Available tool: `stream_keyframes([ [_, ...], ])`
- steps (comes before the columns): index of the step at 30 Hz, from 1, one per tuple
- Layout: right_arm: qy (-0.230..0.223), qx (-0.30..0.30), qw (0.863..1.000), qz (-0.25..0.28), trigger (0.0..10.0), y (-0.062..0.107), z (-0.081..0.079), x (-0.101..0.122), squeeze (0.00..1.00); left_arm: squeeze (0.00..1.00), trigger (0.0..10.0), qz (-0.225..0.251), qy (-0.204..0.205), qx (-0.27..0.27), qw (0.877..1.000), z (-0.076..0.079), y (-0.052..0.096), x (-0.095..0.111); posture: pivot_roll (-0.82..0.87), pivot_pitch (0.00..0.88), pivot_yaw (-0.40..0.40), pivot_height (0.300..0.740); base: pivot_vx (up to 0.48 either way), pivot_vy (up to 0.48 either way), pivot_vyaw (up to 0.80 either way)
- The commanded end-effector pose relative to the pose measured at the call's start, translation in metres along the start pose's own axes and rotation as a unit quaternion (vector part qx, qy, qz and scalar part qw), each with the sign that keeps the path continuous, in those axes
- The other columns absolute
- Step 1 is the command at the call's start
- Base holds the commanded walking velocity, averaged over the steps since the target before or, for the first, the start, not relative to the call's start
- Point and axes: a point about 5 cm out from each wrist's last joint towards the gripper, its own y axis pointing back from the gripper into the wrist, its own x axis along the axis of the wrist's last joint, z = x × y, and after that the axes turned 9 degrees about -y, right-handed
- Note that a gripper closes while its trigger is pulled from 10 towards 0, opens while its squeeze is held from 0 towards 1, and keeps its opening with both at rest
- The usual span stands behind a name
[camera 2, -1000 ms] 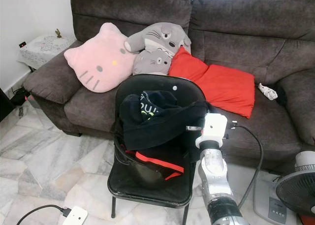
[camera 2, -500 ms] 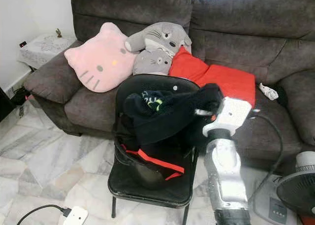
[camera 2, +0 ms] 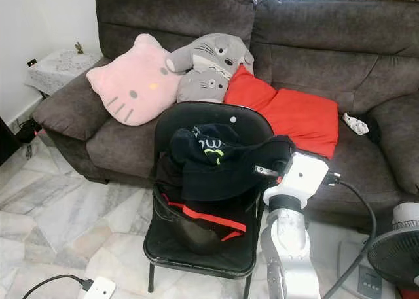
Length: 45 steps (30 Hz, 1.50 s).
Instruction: Hang hanger
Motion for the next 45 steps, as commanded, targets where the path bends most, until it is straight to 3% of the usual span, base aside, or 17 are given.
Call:
stream_keyframes([
  [1,0.003,-0.019,1.000,0.013,10.0,0.001,0.005,0.007,0.00,0.00,10.0,-0.011,-0.003,-0.001,1.000,-0.001,0.003,-0.008,-0.11,0.006,0.011,0.740,0.000,0.000,0.00],
  [6,0.011,-0.039,0.999,0.007,10.0,0.001,0.012,0.002,0.00,0.00,10.0,-0.014,-0.002,-0.003,1.000,0.000,0.003,-0.010,-0.10,0.001,0.007,0.740,0.000,0.000,0.00],
  [33,0.029,-0.052,0.998,-0.012,10.0,-0.004,0.016,-0.006,0.00,0.00,10.0,-0.010,0.021,0.006,1.000,0.000,0.002,-0.006,-0.09,0.038,0.000,0.740,0.000,0.000,0.00],
  [45,0.038,-0.058,0.998,-0.011,10.0,-0.006,0.019,-0.004,0.00,0.00,10.0,-0.009,0.025,0.005,1.000,0.000,0.001,-0.004,-0.10,0.052,-0.003,0.740,-0.322,0.000,0.00],
])
